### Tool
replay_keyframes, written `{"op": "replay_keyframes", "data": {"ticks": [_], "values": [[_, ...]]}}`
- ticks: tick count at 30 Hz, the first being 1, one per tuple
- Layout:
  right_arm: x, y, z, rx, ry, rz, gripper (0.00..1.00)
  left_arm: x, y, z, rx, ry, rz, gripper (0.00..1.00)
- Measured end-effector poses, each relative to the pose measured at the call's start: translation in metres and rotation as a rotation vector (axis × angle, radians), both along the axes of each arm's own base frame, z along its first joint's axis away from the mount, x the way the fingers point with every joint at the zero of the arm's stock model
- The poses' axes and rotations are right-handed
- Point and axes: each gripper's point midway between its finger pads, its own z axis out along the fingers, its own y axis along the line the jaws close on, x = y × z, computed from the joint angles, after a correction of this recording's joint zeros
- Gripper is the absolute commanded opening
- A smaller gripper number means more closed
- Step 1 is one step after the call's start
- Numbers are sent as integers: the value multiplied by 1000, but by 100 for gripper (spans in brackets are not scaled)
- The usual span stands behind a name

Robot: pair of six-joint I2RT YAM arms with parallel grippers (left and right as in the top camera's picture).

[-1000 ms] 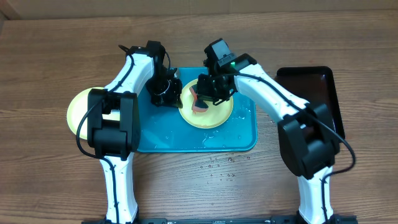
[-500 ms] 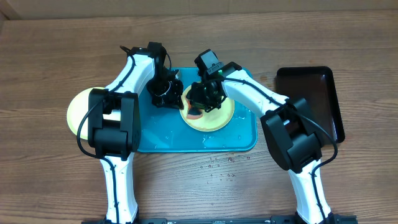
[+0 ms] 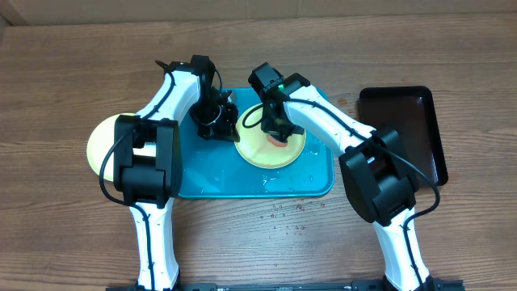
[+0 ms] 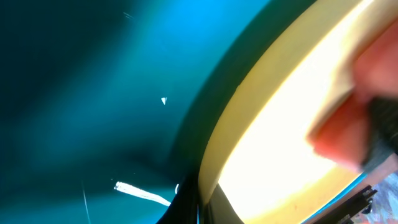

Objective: Clean dirty plates on tray and stack at the side
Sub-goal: 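Scrub the upper yellow plate's stain with the sponge, right gripper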

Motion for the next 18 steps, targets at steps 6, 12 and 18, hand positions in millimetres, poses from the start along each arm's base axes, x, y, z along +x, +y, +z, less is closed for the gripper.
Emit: {"op": "replay_keyframes", "data": {"ticks": [6,12,18], "values": [[15,16,0,56,-54,64,4,2,4,0,1,-1,10,4],[1,55,1,206,-5,140,4,3,8,0,4,-2,18,4],[-32,81,-1,236,70,204,4,3,9,-1,7,-2,19,4]]}}
